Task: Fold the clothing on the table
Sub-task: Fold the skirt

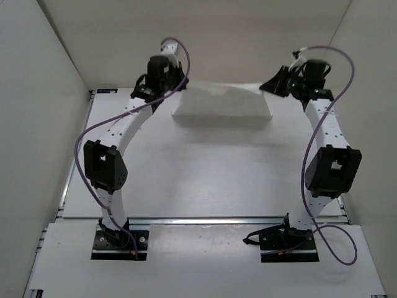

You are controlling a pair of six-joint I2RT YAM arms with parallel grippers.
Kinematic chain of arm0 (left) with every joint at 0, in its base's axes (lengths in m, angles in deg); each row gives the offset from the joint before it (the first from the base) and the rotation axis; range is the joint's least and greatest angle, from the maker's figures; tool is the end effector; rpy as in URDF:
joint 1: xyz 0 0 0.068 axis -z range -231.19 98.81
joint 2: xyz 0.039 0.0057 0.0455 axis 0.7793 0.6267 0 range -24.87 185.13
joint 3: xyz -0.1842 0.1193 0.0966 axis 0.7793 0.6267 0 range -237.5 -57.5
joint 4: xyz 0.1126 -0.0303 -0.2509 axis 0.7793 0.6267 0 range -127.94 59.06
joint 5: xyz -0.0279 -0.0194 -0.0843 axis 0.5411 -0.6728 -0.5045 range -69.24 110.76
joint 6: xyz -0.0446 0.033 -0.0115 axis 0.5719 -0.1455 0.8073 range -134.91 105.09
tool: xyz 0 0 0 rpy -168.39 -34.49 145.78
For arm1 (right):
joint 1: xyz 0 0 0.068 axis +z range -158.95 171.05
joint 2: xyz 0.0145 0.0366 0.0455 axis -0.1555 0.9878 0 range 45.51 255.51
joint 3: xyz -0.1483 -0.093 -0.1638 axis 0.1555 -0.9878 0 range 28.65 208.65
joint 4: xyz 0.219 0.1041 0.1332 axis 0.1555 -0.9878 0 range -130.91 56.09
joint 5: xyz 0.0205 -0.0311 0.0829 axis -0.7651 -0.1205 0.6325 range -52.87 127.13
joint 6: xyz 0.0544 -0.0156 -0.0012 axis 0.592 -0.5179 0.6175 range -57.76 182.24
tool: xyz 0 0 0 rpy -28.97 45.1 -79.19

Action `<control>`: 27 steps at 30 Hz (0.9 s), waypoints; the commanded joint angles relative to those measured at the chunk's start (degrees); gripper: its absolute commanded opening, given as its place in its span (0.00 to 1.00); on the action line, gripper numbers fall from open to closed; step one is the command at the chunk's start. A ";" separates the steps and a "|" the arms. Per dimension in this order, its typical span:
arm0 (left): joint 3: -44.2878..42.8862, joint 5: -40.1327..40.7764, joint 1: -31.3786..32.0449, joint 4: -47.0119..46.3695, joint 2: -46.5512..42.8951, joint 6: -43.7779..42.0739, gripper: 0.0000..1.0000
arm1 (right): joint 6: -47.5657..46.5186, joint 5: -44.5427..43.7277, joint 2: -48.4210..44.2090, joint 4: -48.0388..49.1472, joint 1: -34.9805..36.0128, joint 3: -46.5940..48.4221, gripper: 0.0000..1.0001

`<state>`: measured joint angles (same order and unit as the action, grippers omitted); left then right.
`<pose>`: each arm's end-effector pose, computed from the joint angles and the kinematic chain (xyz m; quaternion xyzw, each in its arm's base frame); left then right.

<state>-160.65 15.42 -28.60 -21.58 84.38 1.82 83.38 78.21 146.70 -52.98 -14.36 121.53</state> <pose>0.4294 -0.1827 0.3190 0.0683 0.8279 -0.2233 0.5099 0.4244 -0.0142 0.3127 0.0064 0.8205 0.3635 0.4411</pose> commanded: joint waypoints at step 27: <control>65.44 -0.37 -0.88 9.13 -59.00 12.01 0.00 | 7.34 -2.57 -44.96 2.97 9.36 -65.03 0.00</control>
<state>-97.11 9.21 -27.82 -11.17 19.64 12.01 92.85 79.98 96.01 -52.78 -2.68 57.89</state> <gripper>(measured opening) 0.017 0.022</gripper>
